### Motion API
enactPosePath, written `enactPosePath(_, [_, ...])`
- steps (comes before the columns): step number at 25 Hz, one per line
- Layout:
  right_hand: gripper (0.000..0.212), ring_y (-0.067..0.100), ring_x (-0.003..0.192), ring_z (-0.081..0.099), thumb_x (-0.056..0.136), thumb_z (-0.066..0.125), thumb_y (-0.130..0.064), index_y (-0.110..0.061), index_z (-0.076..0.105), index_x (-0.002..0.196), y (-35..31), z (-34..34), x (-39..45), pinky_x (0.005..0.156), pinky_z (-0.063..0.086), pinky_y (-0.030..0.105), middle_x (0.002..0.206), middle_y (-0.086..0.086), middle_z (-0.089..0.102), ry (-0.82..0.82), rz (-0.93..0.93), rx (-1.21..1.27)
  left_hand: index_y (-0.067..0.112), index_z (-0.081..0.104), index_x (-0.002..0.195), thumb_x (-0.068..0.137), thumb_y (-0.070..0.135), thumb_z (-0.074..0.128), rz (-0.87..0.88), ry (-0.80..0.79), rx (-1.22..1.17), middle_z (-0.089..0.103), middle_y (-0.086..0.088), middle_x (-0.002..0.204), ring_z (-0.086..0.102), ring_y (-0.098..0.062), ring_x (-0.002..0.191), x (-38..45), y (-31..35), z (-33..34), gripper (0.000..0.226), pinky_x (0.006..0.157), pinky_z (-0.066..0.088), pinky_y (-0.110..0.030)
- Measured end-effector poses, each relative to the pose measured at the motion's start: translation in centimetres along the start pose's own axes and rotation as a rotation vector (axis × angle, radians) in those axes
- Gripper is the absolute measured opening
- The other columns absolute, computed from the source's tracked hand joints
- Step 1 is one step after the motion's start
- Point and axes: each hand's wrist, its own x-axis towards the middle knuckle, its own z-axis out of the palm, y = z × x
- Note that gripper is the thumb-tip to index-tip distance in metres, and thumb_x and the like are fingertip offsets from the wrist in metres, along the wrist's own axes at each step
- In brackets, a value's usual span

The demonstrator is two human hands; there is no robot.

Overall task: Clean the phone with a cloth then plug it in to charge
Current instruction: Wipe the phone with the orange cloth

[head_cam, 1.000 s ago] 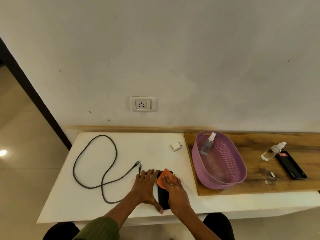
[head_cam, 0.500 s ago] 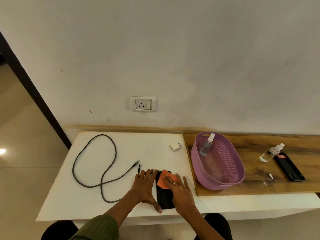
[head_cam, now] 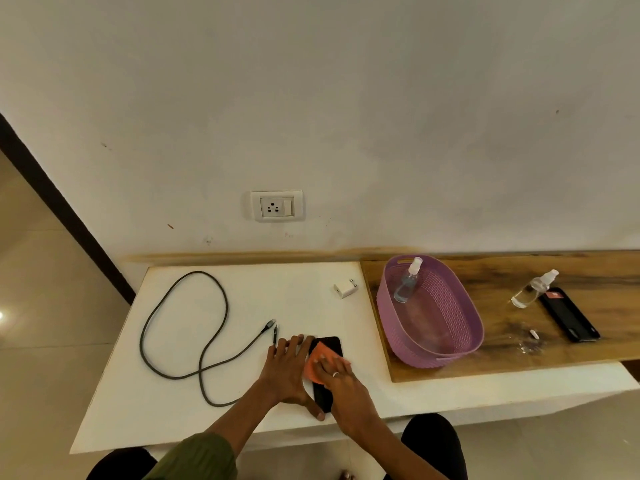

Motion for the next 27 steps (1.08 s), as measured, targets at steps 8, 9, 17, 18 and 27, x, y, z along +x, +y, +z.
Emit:
enactPosePath(8, [0.080,0.027,0.150,0.006,0.093,0.056,-0.017,-0.036,0.005,0.153,3.4,-1.0,-0.6,0.121,0.010,0.038,0.163,-0.009,0.007,0.058,-0.023,-0.177,0.027,-0.012,0.155,0.036,0.093,0.065,-0.011,0.006,0.013,-0.004,-0.001,0.165,0.005,-0.036,0.150,-0.3,0.1,-0.3,0.156,0.123,0.009,-0.054])
enactPosePath(9, [0.082,0.027,0.150,0.005,0.093,0.055,-0.012,-0.037,0.004,0.152,4.0,-1.2,-0.7,0.120,0.011,0.038,0.162,-0.010,0.005,0.074,0.041,-0.156,0.027,-0.012,0.154,0.036,0.093,0.066,-0.017,0.005,0.007,-0.005,-0.001,0.165,0.004,-0.036,0.150,-0.3,0.1,-0.3,0.156,0.123,0.009,-0.054])
enactPosePath(17, [0.084,0.028,0.150,0.003,0.093,0.054,-0.007,-0.032,0.001,0.153,2.5,-0.6,-1.2,0.117,0.025,0.039,0.163,-0.006,0.001,0.059,0.123,-0.053,0.026,-0.010,0.155,0.033,0.094,0.064,-0.020,0.025,0.010,-0.002,0.000,0.164,0.007,-0.034,0.149,-0.2,0.1,-0.2,0.158,0.122,0.011,-0.052])
enactPosePath(18, [0.084,0.028,0.150,0.001,0.093,0.053,-0.006,-0.033,-0.001,0.153,2.0,-0.3,-1.3,0.117,0.026,0.040,0.163,-0.006,-0.001,0.044,0.097,-0.060,0.026,-0.010,0.155,0.033,0.094,0.064,-0.018,0.024,0.015,-0.001,0.000,0.165,0.008,-0.035,0.149,-0.2,0.1,-0.2,0.158,0.122,0.012,-0.052])
enactPosePath(27, [0.078,0.023,0.150,0.003,0.094,0.052,-0.012,-0.033,0.005,0.153,0.5,0.9,-2.4,0.119,0.005,0.038,0.163,-0.005,0.008,-0.071,-0.167,-0.185,0.027,-0.007,0.154,0.042,0.087,0.071,-0.018,0.018,0.014,0.005,-0.002,0.163,0.011,-0.036,0.148,-0.2,0.3,-0.6,0.149,0.121,0.014,-0.054])
